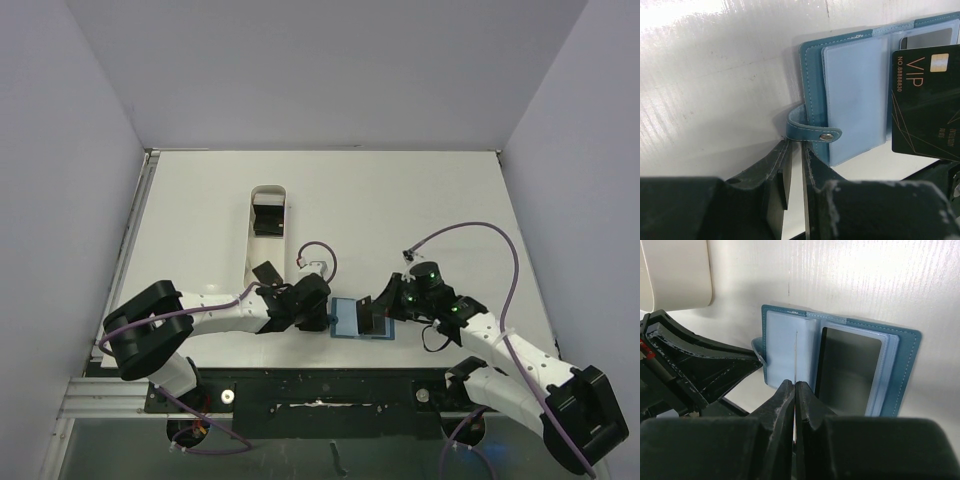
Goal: Put the credit cards into the card holder
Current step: Insert the credit card into the card holder.
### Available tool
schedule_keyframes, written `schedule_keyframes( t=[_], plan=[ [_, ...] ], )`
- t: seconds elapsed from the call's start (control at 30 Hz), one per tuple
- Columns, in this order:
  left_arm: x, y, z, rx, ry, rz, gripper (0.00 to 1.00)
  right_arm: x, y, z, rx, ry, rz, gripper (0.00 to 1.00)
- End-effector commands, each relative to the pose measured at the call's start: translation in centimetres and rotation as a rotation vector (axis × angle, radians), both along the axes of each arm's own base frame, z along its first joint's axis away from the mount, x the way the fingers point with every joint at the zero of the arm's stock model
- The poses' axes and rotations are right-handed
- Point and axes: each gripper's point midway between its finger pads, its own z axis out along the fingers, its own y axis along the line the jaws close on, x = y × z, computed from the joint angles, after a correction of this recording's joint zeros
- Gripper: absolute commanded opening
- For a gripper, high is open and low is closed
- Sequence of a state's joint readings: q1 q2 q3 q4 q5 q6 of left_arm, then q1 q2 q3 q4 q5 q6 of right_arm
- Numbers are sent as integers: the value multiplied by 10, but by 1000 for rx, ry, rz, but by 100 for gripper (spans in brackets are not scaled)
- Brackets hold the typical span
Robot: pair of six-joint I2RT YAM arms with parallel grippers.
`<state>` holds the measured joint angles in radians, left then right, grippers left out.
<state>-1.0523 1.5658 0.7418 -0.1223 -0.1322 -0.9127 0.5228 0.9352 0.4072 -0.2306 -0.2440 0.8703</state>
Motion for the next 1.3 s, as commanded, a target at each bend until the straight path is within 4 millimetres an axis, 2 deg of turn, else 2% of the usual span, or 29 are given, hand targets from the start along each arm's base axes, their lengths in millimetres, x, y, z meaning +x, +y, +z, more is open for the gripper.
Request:
schedule_keyframes(
  t=[0.0, 0.23, 0.5, 1.0, 1.1, 1.27],
  plan=[
    [7, -8, 5, -28, -30, 13, 13, 7, -2, -5, -11, -22, -14, 0],
    [6, -7, 6, -26, -29, 14, 13, 3, -10, -23, -62, 14, -24, 0],
    [5, -8, 4, -29, -25, 13, 13, 3, -16, -34, -80, 26, -36, 0],
    [1, -10, 2, -36, -11, 0, 13, 6, -21, -38, -78, 24, -40, 1],
    [2, -13, 10, -52, -14, 12, 13, 5, -21, -40, -76, 32, -31, 1],
    [8, -28, 46, -130, -68, 2, 20, 3, -21, -42, -77, 39, -23, 1]
  ],
)
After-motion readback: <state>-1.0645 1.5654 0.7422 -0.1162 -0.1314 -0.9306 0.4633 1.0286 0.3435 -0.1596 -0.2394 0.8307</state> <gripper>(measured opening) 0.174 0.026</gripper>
